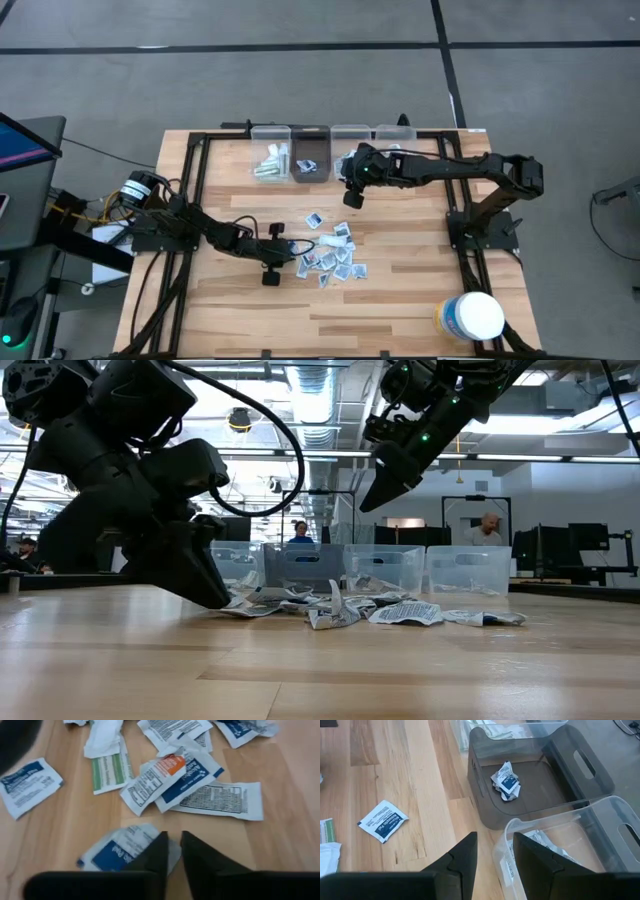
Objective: Pick & Place First Aid Supplies
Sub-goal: Put the alcohol pad into the black bin
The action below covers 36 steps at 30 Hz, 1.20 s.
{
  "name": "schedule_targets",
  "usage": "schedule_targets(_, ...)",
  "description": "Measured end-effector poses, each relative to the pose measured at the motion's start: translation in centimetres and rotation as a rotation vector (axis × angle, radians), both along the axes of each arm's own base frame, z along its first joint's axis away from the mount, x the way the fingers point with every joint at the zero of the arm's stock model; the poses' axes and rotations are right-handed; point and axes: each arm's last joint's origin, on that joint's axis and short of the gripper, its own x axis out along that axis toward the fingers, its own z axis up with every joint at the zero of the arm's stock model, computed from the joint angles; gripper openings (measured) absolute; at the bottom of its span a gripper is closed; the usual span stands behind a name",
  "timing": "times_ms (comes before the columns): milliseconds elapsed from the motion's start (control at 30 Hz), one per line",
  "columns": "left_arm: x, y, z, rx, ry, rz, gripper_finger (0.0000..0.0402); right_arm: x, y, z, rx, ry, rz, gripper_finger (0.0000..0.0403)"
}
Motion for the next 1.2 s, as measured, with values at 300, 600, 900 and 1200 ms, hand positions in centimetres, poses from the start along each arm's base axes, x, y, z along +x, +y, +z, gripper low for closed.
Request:
schedule_targets(300,-0.5,0.0,0.7,0.007,-0.001,-0.035,0.0004,0.0,0.0,0.0,0.010,-0.005,-0.008,0.0120)
schedule_targets(600,-2.2,1.0,4.6,0.088,-0.106,0.028,0.0004,0.2,0.7,0.1,0.009,-0.014,0.014,0.0120)
schedule_targets(900,-3.3,1.9,7.8,0.121,-0.252,0.094,0.0004,0.5,1.2,0.3,0.004,-0.039,0.032,0.0120)
schedule_targets(1200,-4.0,2.4,9.2,0.160,-0.320,0.162,0.0004,0.5,1.2,0.3,0.007,-0.041,0.029,0.0120)
